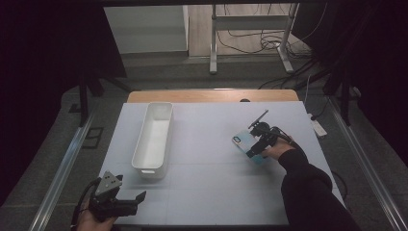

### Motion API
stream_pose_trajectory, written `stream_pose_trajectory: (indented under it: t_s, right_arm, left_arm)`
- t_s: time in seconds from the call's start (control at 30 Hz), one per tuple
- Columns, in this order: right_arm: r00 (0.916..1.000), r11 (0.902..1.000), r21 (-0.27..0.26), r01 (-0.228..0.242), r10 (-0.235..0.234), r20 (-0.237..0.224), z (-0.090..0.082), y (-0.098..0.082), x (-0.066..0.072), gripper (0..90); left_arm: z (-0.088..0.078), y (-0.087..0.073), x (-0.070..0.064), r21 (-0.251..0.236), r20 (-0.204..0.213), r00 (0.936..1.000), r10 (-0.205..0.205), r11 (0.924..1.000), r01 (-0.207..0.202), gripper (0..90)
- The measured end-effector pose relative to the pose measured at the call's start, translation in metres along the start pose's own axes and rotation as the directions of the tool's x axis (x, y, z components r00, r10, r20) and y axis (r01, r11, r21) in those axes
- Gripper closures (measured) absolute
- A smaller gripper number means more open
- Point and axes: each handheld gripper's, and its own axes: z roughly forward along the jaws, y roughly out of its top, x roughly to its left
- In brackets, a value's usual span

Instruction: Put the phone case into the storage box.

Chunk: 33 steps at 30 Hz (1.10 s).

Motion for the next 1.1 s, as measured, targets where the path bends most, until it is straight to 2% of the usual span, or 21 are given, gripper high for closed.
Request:
stream_pose_trajectory:
  t_s: [0.13, 0.2, 0.5, 0.73, 0.8, 0.83, 0.9, 1.1]
  right_arm:
    - [1.0, 1.0, 0.008, 0.006, -0.006, 0.003, 0.004, 0.0, 0.002, 0.0]
    - [1.0, 1.0, 0.007, -0.001, 0.001, -0.009, 0.008, -0.001, 0.002, 0.0]
    - [0.9999, 0.9991, 0.041, 0.006, -0.007, 0.015, 0.021, -0.006, 0.002, 0.0]
    - [0.9999, 0.999, 0.043, -0.011, 0.01, 0.004, 0.022, -0.007, 0.001, 0.4]
    - [1.0, 0.9991, 0.043, -0.005, 0.005, -0.003, 0.02, -0.007, 0.001, 6.2]
    - [1.0, 0.9991, 0.043, -0.005, 0.005, -0.003, 0.02, -0.007, 0.001, 6.2]
    - [1.0, 0.9992, 0.039, 0.006, -0.006, -0.005, 0.015, -0.006, 0.004, 15.7]
    - [1.0, 0.9988, 0.048, -0.008, 0.008, -0.001, 0.015, -0.006, 0.005, 16.8]
  left_arm:
    - [0.0, 0.0, 0.0, 0.0, 0.0, 1.0, 0.0, 1.0, 0.0, 4.6]
    - [0.0, 0.0, 0.0, 0.0, -0.001, 1.0, 0.0, 1.0, 0.0, 4.6]
    - [0.0, 0.0, 0.0, 0.001, -0.001, 1.0, -0.001, 1.0, 0.001, 4.6]
    - [0.0, 0.0, 0.0, 0.002, -0.002, 1.0, 0.001, 1.0, -0.001, 4.5]
    - [0.0, 0.0, 0.0, 0.003, -0.004, 1.0, 0.001, 1.0, -0.001, 4.6]
    - [0.0, 0.0, 0.0, 0.003, -0.004, 1.0, 0.001, 1.0, -0.001, 4.6]
    - [0.0, 0.0, 0.0, 0.004, -0.004, 1.0, 0.002, 1.0, -0.002, 4.6]
    - [0.0, 0.0, -0.001, 0.005, -0.005, 1.0, 0.003, 1.0, -0.003, 4.6]
